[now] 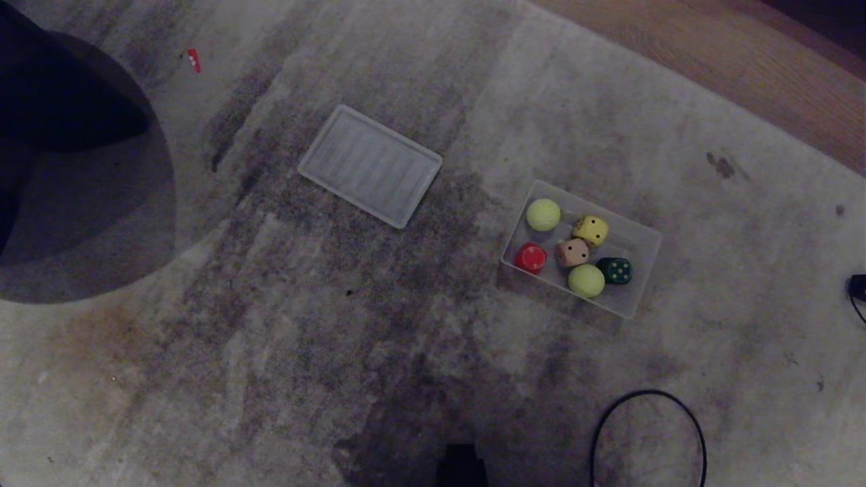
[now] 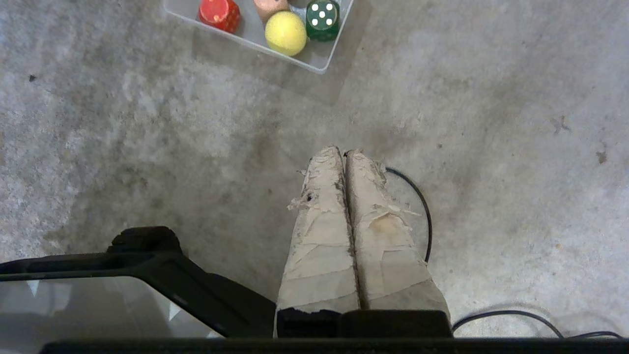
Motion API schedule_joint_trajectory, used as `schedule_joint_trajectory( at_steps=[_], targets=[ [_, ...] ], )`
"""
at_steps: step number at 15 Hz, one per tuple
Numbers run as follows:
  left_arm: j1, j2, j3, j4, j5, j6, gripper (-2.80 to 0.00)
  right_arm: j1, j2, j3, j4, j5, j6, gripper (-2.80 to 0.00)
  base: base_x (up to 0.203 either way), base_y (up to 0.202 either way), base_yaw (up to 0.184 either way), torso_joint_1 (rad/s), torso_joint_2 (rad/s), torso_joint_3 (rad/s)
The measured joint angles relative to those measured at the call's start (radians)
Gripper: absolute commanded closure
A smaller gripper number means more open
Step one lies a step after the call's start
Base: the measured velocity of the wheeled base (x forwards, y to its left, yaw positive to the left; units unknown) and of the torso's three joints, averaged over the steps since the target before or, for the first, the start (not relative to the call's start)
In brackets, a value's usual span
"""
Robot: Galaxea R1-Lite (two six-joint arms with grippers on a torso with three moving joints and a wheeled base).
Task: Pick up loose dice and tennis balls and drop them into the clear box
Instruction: Close the lid
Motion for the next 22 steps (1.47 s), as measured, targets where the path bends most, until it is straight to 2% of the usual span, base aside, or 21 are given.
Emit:
schedule_joint_trajectory(
  at_steps=[22],
  targets=[
    [0.000, 0.000, 0.000, 0.000, 0.001, -0.004, 0.00, 0.000, 0.001, 0.000, 0.000, 0.000, 0.000, 0.00, 0.000, 0.000, 0.000, 0.002, 0.00, 0.200]
  ],
)
